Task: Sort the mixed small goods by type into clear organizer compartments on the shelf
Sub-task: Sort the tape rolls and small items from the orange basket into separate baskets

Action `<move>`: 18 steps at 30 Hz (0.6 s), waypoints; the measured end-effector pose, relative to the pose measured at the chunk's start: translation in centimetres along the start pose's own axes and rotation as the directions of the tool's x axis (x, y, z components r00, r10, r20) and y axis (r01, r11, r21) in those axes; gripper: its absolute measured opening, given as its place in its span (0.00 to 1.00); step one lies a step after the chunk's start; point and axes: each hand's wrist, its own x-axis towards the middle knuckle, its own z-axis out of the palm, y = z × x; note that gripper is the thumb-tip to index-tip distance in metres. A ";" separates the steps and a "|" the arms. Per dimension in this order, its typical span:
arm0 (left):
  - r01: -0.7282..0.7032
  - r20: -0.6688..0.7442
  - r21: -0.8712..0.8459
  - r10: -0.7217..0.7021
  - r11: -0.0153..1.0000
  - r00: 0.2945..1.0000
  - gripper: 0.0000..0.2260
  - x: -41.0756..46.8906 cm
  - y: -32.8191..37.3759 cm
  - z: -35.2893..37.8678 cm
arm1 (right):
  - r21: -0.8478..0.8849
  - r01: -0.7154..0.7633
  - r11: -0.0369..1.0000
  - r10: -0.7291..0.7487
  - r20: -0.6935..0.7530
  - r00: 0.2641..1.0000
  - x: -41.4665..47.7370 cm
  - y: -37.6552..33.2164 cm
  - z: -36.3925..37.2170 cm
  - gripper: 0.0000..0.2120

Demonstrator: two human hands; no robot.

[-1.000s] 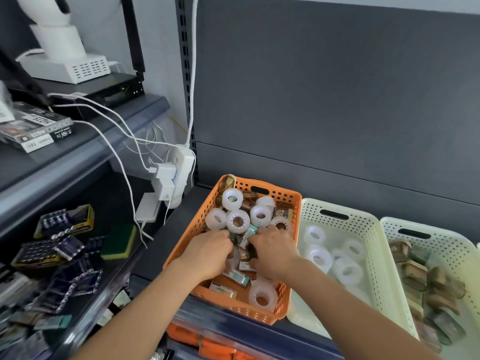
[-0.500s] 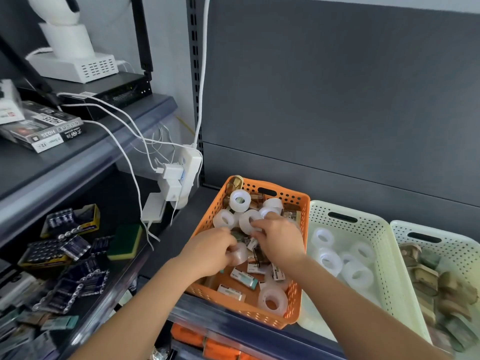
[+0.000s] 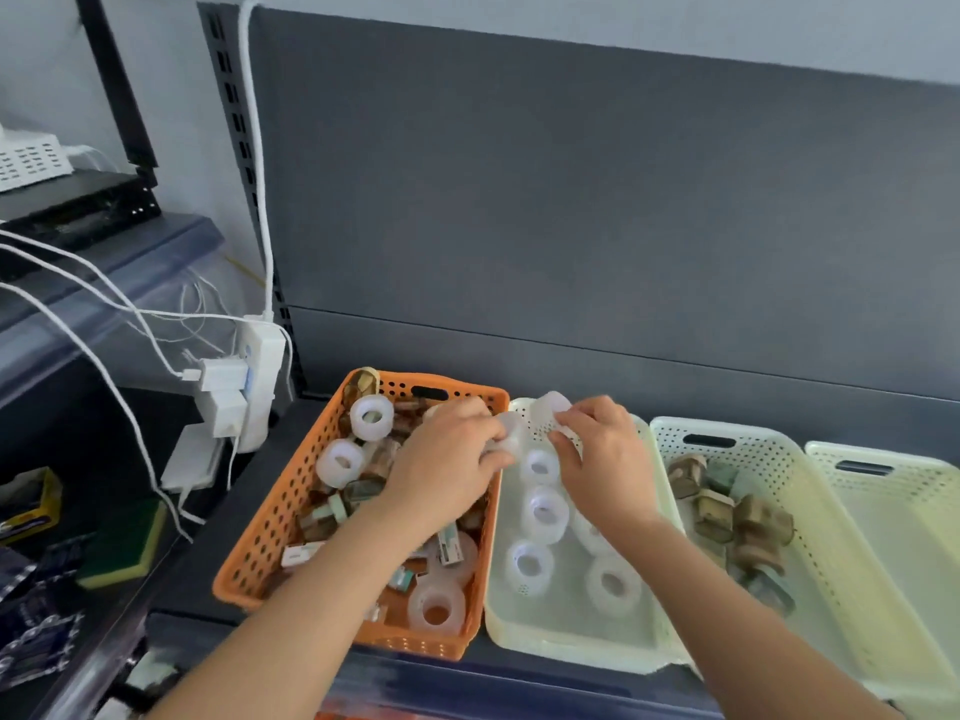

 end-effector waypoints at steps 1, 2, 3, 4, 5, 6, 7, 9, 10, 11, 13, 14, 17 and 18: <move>-0.018 0.024 0.031 0.017 0.999 1.000 0.10 0.6 0.8 1.0 | -0.041 -0.007 0.999 0.008 0.020 1.000 -0.3 1.2 -0.5 0.07; -0.024 0.052 0.072 0.021 0.997 0.998 0.11 1.2 1.5 2.0 | -0.082 -0.023 0.996 0.027 0.049 0.998 -0.7 2.2 -0.8 0.07; -0.034 0.083 0.124 0.024 0.992 0.996 0.10 1.8 2.1 3.0 | -0.127 -0.050 0.991 0.061 0.084 0.995 -1.0 3.0 -1.1 0.07; -0.051 0.110 0.180 0.032 0.982 0.993 0.10 2.4 2.7 4.0 | -0.177 -0.077 0.981 0.100 0.125 0.987 -1.3 3.8 -1.3 0.08; -0.066 0.133 0.234 0.035 0.970 0.991 0.08 2.8 3.2 4.9 | -0.235 -0.090 0.968 0.133 0.173 0.976 -1.6 4.6 -1.4 0.09; -0.075 0.158 0.283 0.031 0.956 0.987 0.05 3.2 3.6 5.7 | -0.295 -0.081 0.952 0.152 0.226 0.962 -1.8 5.2 -1.5 0.09; -0.083 0.185 0.313 0.025 0.946 0.982 0.05 3.3 3.9 6.3 | -0.336 -0.060 0.940 0.159 0.277 0.948 -1.9 5.6 -1.5 0.09; -0.104 0.268 0.355 0.006 0.929 0.963 0.10 3.2 4.0 7.4 | -0.342 -0.010 0.940 0.137 0.350 0.927 -2.2 6.2 -1.5 0.10; -0.114 0.306 0.370 -0.005 0.922 0.952 0.12 3.0 3.9 7.7 | -0.336 0.026 0.941 0.108 0.376 0.920 -2.3 6.4 -1.5 0.10; -0.131 0.331 0.388 -0.005 0.912 0.944 0.12 2.7 3.7 7.9 | -0.336 0.065 0.940 0.079 0.396 0.915 -2.4 6.5 -1.3 0.10; -0.182 0.352 0.414 0.028 0.892 0.936 0.14 2.2 3.4 8.2 | -0.331 0.106 0.937 0.044 0.416 0.908 -2.5 6.7 -1.1 0.11; -0.200 0.354 0.414 0.045 0.888 0.934 0.14 2.1 3.3 8.2 | -0.322 0.104 0.941 0.044 0.422 0.906 -2.4 6.9 -1.0 0.11; -0.208 0.320 0.345 0.093 0.915 0.943 0.16 1.8 3.0 7.7 | -0.289 0.080 0.954 0.058 0.439 0.897 -2.1 6.7 -1.1 0.12; -0.202 0.301 0.308 0.106 0.930 0.948 0.16 1.6 2.9 7.2 | -0.279 0.076 0.957 0.058 0.442 0.895 -2.0 6.5 -1.1 0.12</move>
